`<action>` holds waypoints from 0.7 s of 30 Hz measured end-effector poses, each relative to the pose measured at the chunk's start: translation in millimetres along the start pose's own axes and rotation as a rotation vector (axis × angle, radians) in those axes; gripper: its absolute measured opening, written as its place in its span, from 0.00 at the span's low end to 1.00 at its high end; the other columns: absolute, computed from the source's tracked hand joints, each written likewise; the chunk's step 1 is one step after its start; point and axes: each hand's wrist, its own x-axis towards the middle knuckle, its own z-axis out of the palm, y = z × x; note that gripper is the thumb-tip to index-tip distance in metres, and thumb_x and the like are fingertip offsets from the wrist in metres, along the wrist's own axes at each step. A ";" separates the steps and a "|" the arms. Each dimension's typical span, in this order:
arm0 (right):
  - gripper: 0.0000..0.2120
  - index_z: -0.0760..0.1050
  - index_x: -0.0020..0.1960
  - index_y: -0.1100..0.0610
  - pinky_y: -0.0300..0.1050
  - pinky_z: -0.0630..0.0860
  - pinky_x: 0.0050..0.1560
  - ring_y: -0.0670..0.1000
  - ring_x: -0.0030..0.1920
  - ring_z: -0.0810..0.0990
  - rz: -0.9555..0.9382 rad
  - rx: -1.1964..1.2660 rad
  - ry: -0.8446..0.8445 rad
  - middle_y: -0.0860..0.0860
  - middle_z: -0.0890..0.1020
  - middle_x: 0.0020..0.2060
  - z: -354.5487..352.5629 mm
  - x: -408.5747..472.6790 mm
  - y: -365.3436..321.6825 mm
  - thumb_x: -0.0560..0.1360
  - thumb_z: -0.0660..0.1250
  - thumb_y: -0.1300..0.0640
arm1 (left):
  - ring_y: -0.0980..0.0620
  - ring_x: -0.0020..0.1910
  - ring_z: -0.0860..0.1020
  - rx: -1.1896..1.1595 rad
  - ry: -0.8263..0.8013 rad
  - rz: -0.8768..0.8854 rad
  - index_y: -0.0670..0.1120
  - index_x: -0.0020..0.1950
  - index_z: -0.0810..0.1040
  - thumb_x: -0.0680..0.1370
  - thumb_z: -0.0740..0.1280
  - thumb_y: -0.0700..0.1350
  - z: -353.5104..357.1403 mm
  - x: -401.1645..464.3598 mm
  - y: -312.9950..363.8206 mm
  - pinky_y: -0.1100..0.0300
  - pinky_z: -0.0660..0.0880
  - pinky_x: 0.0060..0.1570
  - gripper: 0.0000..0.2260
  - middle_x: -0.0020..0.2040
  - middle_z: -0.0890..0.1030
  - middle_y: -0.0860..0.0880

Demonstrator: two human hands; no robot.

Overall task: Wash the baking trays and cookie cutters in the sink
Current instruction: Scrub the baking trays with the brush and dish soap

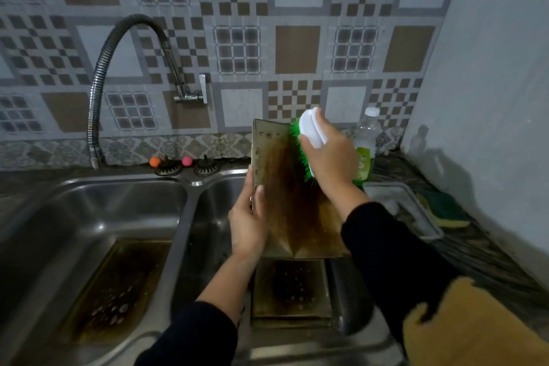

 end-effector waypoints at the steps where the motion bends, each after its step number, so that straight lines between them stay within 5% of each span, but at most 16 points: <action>1: 0.28 0.62 0.74 0.44 0.37 0.67 0.37 0.50 0.49 0.79 -0.002 -0.024 -0.043 0.49 0.81 0.54 -1.1 -1.6 0.1 0.76 0.65 0.44 | 0.65 0.68 0.68 0.005 0.024 -0.013 0.62 0.71 0.62 0.82 0.59 0.50 -1.0 1.0 -3.2 0.62 0.67 0.69 0.18 0.70 0.70 0.59; 5: 0.29 0.61 0.73 0.40 0.34 0.67 0.43 0.46 0.51 0.79 -0.075 0.003 -0.256 0.46 0.81 0.53 8.1 -101.3 9.6 0.75 0.67 0.44 | 0.64 0.68 0.68 0.094 0.167 -0.030 0.60 0.73 0.63 0.82 0.59 0.50 -21.7 10.7 -13.4 0.61 0.66 0.69 0.19 0.70 0.71 0.58; 10: 0.28 0.65 0.73 0.43 0.39 0.72 0.45 0.49 0.52 0.80 -0.108 0.104 -0.092 0.48 0.82 0.54 21.7 -86.3 -3.0 0.74 0.68 0.45 | 0.73 0.59 0.72 -0.008 0.032 -0.057 0.62 0.69 0.63 0.83 0.58 0.46 -8.4 -4.4 -6.4 0.76 0.68 0.57 0.18 0.63 0.74 0.62; 15: 0.28 0.63 0.74 0.44 0.34 0.67 0.45 0.48 0.52 0.79 -0.067 0.106 -0.068 0.47 0.81 0.55 17.9 -27.2 -28.2 0.76 0.66 0.46 | 0.72 0.58 0.72 -0.037 -0.017 -0.080 0.63 0.70 0.64 0.83 0.57 0.47 11.0 -9.9 -2.9 0.65 0.69 0.63 0.17 0.65 0.73 0.61; 18: 0.27 0.65 0.73 0.44 0.33 0.71 0.43 0.41 0.45 0.77 -0.144 0.121 -0.186 0.43 0.80 0.47 11.2 -90.2 -17.1 0.75 0.68 0.47 | 0.63 0.63 0.73 0.010 0.109 -0.056 0.59 0.72 0.65 0.83 0.57 0.47 -8.9 3.7 -8.7 0.65 0.71 0.64 0.18 0.68 0.74 0.54; 21: 0.29 0.71 0.69 0.47 0.33 0.74 0.47 0.40 0.48 0.78 -0.209 0.209 -0.180 0.44 0.83 0.51 12.1 -147.4 0.1 0.70 0.74 0.50 | 0.64 0.63 0.73 0.110 0.191 0.015 0.60 0.72 0.63 0.83 0.58 0.45 -27.2 8.5 -14.1 0.69 0.69 0.64 0.18 0.69 0.74 0.52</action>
